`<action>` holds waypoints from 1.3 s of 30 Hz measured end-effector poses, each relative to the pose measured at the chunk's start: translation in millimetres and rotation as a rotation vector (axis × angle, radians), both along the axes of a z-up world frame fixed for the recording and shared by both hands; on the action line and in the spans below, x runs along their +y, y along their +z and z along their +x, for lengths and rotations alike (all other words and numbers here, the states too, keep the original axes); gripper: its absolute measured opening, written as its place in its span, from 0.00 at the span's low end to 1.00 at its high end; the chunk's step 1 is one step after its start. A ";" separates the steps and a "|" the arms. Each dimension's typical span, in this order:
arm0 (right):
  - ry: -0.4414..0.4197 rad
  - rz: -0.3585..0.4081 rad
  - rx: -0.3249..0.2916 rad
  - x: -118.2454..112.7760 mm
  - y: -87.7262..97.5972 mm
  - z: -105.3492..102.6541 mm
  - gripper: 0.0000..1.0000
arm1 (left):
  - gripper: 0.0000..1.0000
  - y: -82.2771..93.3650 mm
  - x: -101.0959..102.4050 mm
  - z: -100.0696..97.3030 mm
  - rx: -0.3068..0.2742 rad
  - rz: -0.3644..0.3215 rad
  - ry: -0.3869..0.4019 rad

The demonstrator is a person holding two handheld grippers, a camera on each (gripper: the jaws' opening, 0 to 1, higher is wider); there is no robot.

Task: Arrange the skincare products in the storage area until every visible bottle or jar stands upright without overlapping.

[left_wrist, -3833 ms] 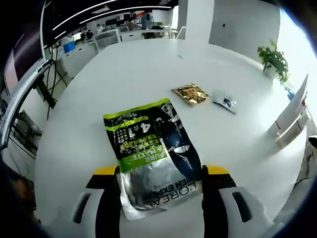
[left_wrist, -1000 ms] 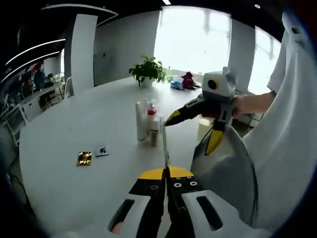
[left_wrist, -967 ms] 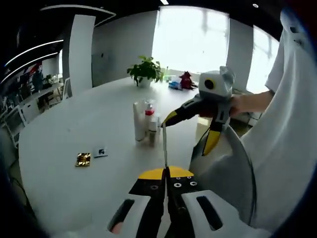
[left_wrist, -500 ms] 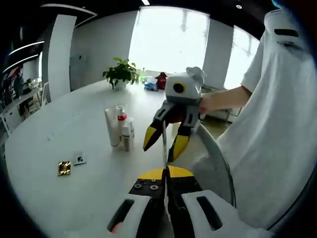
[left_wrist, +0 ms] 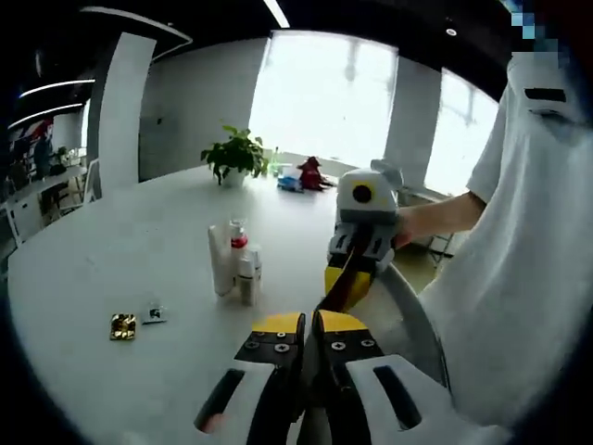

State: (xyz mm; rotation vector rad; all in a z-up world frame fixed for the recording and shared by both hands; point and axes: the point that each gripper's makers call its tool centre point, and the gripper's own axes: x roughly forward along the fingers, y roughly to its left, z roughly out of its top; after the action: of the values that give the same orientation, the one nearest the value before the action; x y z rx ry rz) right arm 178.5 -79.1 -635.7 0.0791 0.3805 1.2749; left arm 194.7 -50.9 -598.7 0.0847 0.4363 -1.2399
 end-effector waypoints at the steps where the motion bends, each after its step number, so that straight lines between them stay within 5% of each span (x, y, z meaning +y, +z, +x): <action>1: -0.010 0.009 -0.003 -1.0 1.4 0.6 0.01 | 0.17 0.5 3.1 7.9 -0.021 -0.010 0.027; 6: -0.128 0.155 0.058 -12.2 16.3 8.2 0.01 | 0.36 -5.4 15.9 24.5 -0.009 -0.035 0.138; 16: -0.267 0.500 0.166 -23.6 65.4 25.3 0.01 | 0.47 -2.8 47.1 33.3 0.057 -0.206 0.330; 23: -0.282 0.777 0.213 -18.4 96.9 22.9 0.01 | 0.46 34.9 39.8 23.8 0.068 -0.436 0.410; 29: -0.348 1.007 0.364 -12.4 104.4 27.8 0.01 | 0.43 64.4 35.9 15.3 0.108 -0.646 0.431; 39: -0.454 1.135 0.488 -0.4 99.8 25.2 0.01 | 0.24 58.0 6.5 1.6 0.177 -0.714 0.423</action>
State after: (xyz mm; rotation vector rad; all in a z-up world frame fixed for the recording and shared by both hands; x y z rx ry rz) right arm 203.7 -79.4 -535.9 1.3767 -0.0036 0.8659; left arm 196.3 -44.5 -540.7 -0.6975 0.1296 -0.9244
